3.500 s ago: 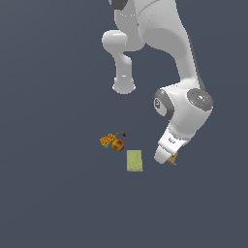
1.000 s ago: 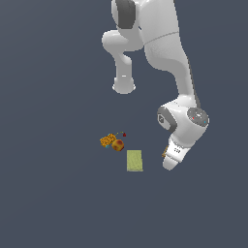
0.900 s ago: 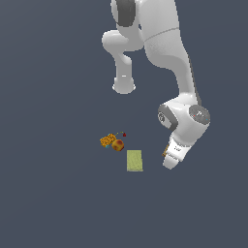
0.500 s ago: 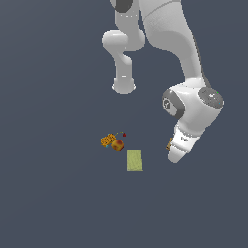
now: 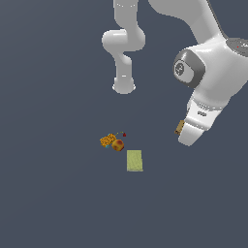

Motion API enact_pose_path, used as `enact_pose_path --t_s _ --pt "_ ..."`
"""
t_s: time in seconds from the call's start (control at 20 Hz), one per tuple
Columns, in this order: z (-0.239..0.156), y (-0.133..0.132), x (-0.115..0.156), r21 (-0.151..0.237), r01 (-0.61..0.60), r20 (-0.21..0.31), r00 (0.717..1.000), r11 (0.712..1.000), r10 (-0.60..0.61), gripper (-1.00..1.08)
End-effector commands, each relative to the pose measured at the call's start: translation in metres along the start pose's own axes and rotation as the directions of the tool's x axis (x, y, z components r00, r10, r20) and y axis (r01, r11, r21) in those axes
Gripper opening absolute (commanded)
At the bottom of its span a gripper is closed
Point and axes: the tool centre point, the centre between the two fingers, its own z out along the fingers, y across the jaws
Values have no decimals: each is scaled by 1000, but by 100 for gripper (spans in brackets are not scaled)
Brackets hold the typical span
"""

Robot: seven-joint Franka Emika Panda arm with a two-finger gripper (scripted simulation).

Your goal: Pick up a designated object from a clutter of objects.

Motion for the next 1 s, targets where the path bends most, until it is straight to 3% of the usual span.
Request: enact_pose_path --t_s 0.0,0.5,0.95 --pt "-31 -2 0 1 1 0 1000 1000 -1 -100" --pt "-138 -5 1 1 0 -1 1000 1000 0 -100" --pt "-190 -5 3 1 -2 -1 1000 1000 2 -100"
